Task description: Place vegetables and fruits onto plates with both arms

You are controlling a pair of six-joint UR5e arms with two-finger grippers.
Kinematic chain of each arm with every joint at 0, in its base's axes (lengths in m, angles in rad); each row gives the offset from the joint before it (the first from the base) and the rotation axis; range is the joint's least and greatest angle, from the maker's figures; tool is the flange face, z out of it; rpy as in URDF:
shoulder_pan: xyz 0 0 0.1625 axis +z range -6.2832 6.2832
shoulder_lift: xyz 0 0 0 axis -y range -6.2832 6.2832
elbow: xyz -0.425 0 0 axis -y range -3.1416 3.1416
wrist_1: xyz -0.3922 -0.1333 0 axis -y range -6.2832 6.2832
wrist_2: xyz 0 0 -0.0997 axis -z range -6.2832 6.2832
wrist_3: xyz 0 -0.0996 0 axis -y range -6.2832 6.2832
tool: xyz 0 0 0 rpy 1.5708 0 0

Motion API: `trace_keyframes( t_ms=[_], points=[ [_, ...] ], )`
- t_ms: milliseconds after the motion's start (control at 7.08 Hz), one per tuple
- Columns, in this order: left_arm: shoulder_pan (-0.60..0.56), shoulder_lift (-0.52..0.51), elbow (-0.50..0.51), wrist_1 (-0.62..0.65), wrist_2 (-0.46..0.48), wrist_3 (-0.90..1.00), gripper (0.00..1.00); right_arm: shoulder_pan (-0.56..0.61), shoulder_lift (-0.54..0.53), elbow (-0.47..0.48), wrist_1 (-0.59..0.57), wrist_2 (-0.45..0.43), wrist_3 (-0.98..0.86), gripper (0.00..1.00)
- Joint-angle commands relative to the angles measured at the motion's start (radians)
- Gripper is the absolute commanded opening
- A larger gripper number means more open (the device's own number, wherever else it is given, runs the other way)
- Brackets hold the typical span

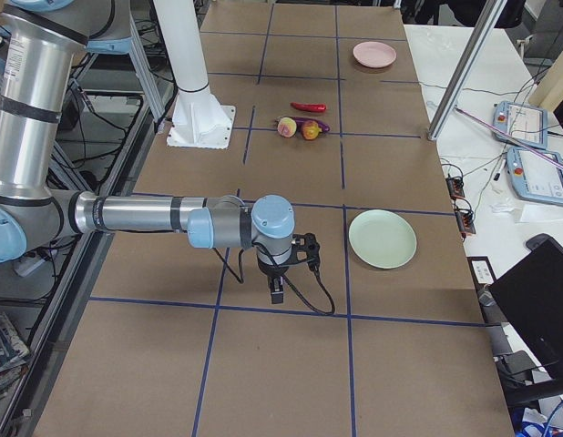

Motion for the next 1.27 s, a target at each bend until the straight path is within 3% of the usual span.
trace_keyframes(
  t_ms=[0, 141, 424, 565, 707, 1130],
  points=[
    [0.0, 0.001, -0.003, -0.002, 0.0, 0.002, 1.0, 0.0, 0.006, 0.004, 0.002, 0.004, 0.0, 1.0],
    [0.0, 0.001, -0.003, 0.0, 0.0, 0.002, 1.0, -0.003, 0.029, 0.014, 0.003, 0.008, 0.006, 1.0],
    [0.003, 0.0, -0.009, -0.002, 0.0, 0.002, 1.0, -0.009, 0.09, 0.037, 0.011, 0.137, 0.005, 1.0],
    [0.005, -0.006, -0.009, -0.023, 0.0, -0.004, 1.0, -0.012, 0.156, 0.047, 0.003, 0.142, 0.029, 1.0],
    [0.005, -0.006, -0.009, -0.046, -0.006, -0.004, 1.0, -0.034, 0.172, 0.05, 0.011, 0.154, 0.155, 0.99],
    [0.006, -0.041, 0.042, -0.235, -0.003, -0.004, 1.0, -0.272, 0.389, 0.076, 0.011, 0.136, 0.318, 1.0]
  ],
)
